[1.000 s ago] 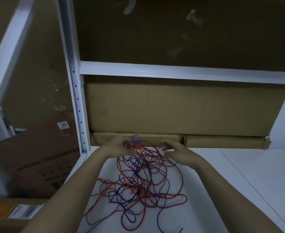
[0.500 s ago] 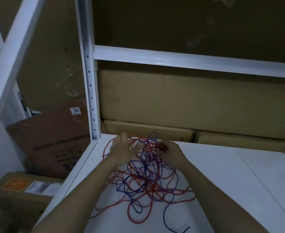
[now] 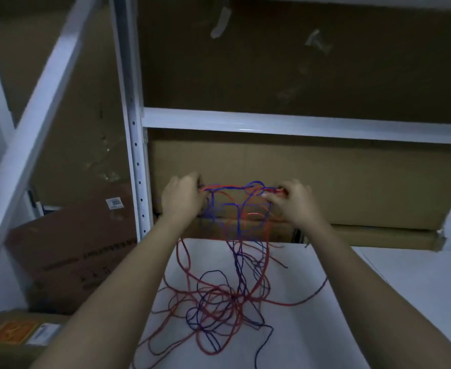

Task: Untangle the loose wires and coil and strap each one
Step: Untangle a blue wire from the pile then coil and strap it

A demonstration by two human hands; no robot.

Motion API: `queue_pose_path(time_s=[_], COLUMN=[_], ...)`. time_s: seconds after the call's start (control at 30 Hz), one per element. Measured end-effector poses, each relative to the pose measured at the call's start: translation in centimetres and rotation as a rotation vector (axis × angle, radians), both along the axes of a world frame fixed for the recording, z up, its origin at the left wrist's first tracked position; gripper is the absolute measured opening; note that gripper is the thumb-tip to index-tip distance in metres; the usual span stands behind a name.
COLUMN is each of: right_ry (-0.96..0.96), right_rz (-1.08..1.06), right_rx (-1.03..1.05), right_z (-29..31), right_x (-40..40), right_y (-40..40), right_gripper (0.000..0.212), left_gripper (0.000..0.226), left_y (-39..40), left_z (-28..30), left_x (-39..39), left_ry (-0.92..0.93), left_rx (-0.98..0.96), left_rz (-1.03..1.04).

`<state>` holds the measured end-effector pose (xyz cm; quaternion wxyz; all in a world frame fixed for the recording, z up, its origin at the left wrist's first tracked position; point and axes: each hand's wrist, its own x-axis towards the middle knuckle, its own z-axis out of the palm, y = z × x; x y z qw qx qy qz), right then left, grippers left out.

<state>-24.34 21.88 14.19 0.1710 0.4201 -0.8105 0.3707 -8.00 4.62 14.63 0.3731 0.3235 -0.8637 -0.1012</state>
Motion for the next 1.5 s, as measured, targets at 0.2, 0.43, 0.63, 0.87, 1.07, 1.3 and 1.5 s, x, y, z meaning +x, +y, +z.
queue_pose_path(time_s=[0.2, 0.43, 0.63, 0.87, 1.07, 1.3, 1.5], right_ry=[-0.18, -0.359, -0.267, -0.44, -0.235, -0.388, 0.013], right_rz=[0.144, 0.22, 0.614, 0.346, 0.288, 0.393, 0.543], right_rx=[-0.179, 0.376, 0.469, -0.132, -0.622, 0.1, 0.474], right_z=[2.1, -5.9, -8.3, -5.6, 2.7, -3.6, -11.3], right_x=[-0.4, 0.0, 4.8, 4.8, 3.8, 4.9, 8.0], right_y=[2.0, 3.1, 1.6, 0.8, -1.5, -0.8, 2.7], right_gripper=[0.018, 0.028, 0.031, 0.032, 0.022, 0.025, 0.02], left_gripper=[0.025, 0.062, 0.056, 0.036, 0.026, 0.027, 0.021], left_y=[-0.5, 1.2, 2.2, 4.2, 6.3, 6.9, 4.8], left_z=[3.1, -3.6, -3.6, -1.7, -0.2, 2.4, -1.8], left_x=[1.2, 2.1, 1.9, 2.9, 2.8, 2.8, -0.3], left_ry=[-0.103, -0.695, -0.705, 0.094, 0.254, 0.704, 0.759], left_rx=[-0.08, 0.277, 0.315, 1.251, 1.269, 1.158, 0.944], left_rz=[0.063, -0.24, -0.338, -0.726, -1.022, -1.048, -0.675])
